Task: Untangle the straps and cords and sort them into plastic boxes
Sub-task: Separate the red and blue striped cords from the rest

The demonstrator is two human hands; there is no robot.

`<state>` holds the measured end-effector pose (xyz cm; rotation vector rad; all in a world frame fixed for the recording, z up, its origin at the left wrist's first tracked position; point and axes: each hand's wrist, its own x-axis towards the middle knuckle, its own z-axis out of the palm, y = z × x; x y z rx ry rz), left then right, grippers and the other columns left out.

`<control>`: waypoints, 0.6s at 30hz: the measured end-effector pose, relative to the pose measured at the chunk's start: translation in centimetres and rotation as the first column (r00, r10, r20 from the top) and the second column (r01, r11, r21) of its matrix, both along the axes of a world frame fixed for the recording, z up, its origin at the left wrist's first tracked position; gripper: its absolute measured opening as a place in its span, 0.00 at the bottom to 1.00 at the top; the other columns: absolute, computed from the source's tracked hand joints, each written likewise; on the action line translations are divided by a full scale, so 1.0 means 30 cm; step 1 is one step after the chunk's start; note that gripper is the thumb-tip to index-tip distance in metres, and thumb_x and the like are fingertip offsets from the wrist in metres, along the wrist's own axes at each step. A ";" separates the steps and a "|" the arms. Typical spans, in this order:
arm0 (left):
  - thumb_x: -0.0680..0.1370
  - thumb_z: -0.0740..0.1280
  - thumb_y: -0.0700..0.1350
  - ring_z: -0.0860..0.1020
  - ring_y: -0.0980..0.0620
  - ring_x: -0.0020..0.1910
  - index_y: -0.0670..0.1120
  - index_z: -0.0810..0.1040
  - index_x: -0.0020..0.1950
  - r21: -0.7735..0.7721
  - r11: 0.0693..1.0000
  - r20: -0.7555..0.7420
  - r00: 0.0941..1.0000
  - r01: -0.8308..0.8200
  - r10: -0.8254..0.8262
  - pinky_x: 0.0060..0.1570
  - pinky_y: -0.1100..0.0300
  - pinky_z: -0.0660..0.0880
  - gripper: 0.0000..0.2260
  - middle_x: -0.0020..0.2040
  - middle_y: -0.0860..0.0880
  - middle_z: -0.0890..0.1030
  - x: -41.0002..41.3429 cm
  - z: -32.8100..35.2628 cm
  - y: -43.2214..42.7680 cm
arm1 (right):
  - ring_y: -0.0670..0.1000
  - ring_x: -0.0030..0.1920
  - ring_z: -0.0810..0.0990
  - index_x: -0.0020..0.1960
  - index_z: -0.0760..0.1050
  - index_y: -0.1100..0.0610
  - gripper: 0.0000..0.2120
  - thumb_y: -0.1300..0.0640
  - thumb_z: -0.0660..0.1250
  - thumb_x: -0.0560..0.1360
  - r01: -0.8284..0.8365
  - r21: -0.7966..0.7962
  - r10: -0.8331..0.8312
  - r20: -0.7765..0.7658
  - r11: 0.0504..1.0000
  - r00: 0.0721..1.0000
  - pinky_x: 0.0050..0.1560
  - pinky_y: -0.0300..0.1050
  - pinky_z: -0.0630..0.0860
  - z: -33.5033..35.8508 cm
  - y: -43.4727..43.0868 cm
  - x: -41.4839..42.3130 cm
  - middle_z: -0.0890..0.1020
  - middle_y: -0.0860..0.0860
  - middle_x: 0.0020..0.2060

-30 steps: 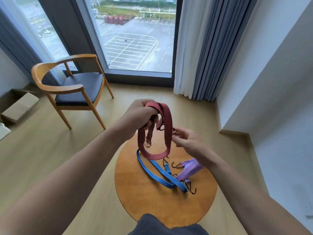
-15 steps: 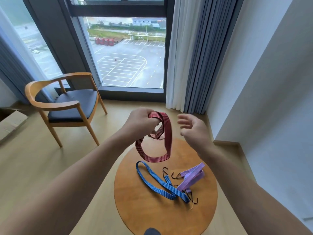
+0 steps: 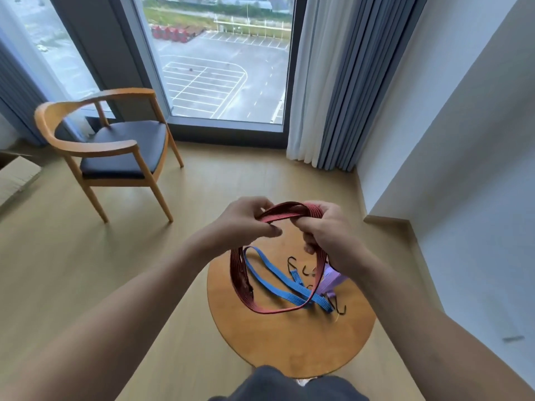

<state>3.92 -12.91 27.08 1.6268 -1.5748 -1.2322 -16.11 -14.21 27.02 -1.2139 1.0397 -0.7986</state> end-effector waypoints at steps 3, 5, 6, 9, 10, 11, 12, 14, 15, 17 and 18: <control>0.75 0.77 0.44 0.75 0.59 0.28 0.48 0.85 0.43 0.045 0.998 -0.025 0.999 0.040 -0.038 0.28 0.67 0.71 0.03 0.29 0.55 0.78 0.005 -0.106 0.049 | 0.48 0.24 0.68 0.45 0.81 0.59 0.04 0.66 0.69 0.76 -0.020 0.016 0.021 -0.021 1.000 1.000 0.23 0.42 0.69 -0.008 0.002 -0.015 0.71 0.51 0.26; 0.76 0.76 0.48 0.76 0.58 0.29 0.49 0.85 0.40 0.110 0.994 -0.156 0.987 -0.009 0.026 0.30 0.64 0.73 0.06 0.29 0.54 0.78 0.006 -0.162 0.076 | 0.48 0.25 0.68 0.49 0.81 0.61 0.05 0.68 0.69 0.76 0.010 0.039 -0.009 -0.030 0.999 1.000 0.24 0.42 0.70 -0.016 0.012 -0.021 0.72 0.52 0.28; 0.76 0.76 0.50 0.77 0.55 0.31 0.50 0.85 0.39 0.145 0.989 -0.249 0.966 -0.036 0.072 0.33 0.60 0.75 0.07 0.31 0.52 0.79 0.002 -0.182 0.085 | 0.48 0.26 0.68 0.52 0.80 0.62 0.07 0.69 0.68 0.76 0.043 0.068 -0.041 -0.024 0.997 0.999 0.25 0.43 0.69 -0.026 0.018 -0.020 0.72 0.53 0.30; 0.74 0.76 0.56 0.83 0.48 0.45 0.52 0.86 0.47 0.233 0.972 -0.503 0.858 0.021 0.103 0.47 0.45 0.81 0.10 0.45 0.47 0.85 -0.043 -0.240 0.117 | 0.49 0.28 0.65 0.59 0.76 0.63 0.12 0.72 0.63 0.77 0.120 0.195 -0.134 0.059 0.973 0.989 0.26 0.44 0.64 -0.060 0.034 0.000 0.71 0.55 0.33; 0.72 0.77 0.59 0.84 0.48 0.49 0.51 0.85 0.53 0.250 0.965 -0.541 0.838 0.080 0.071 0.46 0.47 0.82 0.16 0.52 0.45 0.86 -0.069 -0.261 0.129 | 0.50 0.28 0.64 0.58 0.77 0.65 0.12 0.72 0.62 0.77 0.129 0.212 -0.149 0.079 0.969 0.986 0.26 0.44 0.63 -0.069 0.036 0.010 0.70 0.55 0.32; 0.70 0.78 0.60 0.84 0.50 0.51 0.50 0.84 0.58 0.265 0.954 -0.559 0.829 0.143 0.032 0.43 0.51 0.82 0.21 0.57 0.45 0.85 -0.100 -0.281 0.138 | 0.50 0.29 0.64 0.57 0.78 0.66 0.12 0.72 0.61 0.77 0.136 0.212 -0.155 0.080 0.968 0.985 0.26 0.44 0.63 -0.076 0.035 0.019 0.70 0.55 0.31; 0.69 0.79 0.60 0.84 0.53 0.51 0.51 0.83 0.61 0.269 0.941 -0.579 0.815 0.203 -0.010 0.41 0.56 0.81 0.24 0.60 0.45 0.84 -0.132 -0.296 0.144 | 0.50 0.29 0.65 0.55 0.78 0.65 0.12 0.72 0.61 0.76 0.142 0.194 -0.157 0.064 0.971 0.985 0.27 0.45 0.64 -0.081 0.030 0.024 0.70 0.55 0.30; 0.68 0.80 0.55 0.83 0.55 0.50 0.54 0.85 0.55 0.244 0.926 -0.630 0.773 0.290 -0.076 0.38 0.62 0.77 0.17 0.58 0.48 0.85 -0.192 -0.317 0.150 | 0.50 0.29 0.72 0.52 0.80 0.63 0.10 0.71 0.62 0.76 0.145 0.137 -0.147 0.005 0.980 0.989 0.29 0.45 0.70 -0.086 0.015 0.031 0.75 0.55 0.31; 0.68 0.81 0.53 0.82 0.54 0.49 0.53 0.86 0.51 0.234 0.923 -0.657 0.749 0.307 -0.082 0.38 0.62 0.75 0.14 0.54 0.49 0.86 -0.217 -0.323 0.150 | 0.49 0.29 0.75 0.51 0.80 0.62 0.10 0.70 0.63 0.76 0.142 0.118 -0.141 -0.017 0.983 0.990 0.30 0.44 0.72 -0.090 0.005 0.032 0.77 0.54 0.31; 0.66 0.83 0.48 0.82 0.53 0.45 0.50 0.86 0.51 0.243 0.924 -0.702 0.711 0.295 -0.043 0.41 0.60 0.77 0.15 0.48 0.49 0.86 -0.258 -0.340 0.139 | 0.50 0.30 0.76 0.50 0.81 0.62 0.10 0.70 0.63 0.76 0.153 0.119 -0.151 -0.029 0.981 0.988 0.31 0.44 0.73 -0.114 -0.019 0.028 0.78 0.54 0.32; 0.67 0.82 0.44 0.83 0.50 0.47 0.47 0.86 0.53 0.258 0.926 -0.704 0.710 0.274 -0.014 0.45 0.59 0.79 0.17 0.49 0.47 0.86 -0.277 -0.352 0.129 | 0.51 0.30 0.75 0.50 0.80 0.62 0.10 0.70 0.62 0.76 0.169 0.150 -0.169 -0.011 0.974 0.985 0.32 0.45 0.72 -0.131 -0.033 0.026 0.78 0.56 0.32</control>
